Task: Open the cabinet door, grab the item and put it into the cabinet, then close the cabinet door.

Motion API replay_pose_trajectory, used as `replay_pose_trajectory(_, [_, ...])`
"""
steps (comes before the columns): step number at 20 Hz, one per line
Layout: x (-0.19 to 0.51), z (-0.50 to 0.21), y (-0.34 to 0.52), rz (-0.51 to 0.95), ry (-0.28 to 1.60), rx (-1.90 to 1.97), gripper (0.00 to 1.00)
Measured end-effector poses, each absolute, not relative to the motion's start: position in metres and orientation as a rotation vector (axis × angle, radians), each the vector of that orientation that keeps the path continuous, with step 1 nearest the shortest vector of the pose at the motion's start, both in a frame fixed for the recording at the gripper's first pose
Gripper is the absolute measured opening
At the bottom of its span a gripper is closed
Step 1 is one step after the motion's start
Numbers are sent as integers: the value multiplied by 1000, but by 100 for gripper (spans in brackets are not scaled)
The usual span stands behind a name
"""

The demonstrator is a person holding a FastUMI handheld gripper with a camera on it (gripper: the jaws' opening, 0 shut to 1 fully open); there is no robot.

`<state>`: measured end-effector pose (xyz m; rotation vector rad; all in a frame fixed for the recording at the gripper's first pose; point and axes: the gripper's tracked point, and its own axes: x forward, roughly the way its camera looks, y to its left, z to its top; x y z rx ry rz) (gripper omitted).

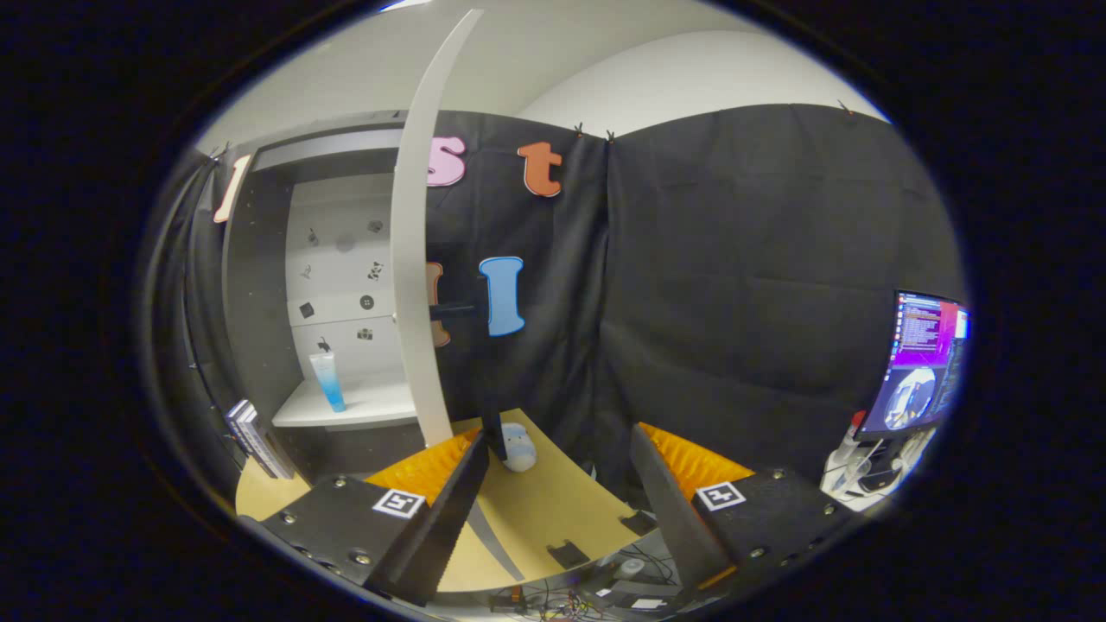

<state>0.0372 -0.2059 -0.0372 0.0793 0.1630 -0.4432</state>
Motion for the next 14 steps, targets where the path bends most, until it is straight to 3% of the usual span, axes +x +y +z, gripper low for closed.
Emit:
replay_pose_trajectory(6, [36, -34, -184, -401, 151, 50, 98])
replay_pose_trajectory(14, [58, -40, -111, -190, 137, 103, 98])
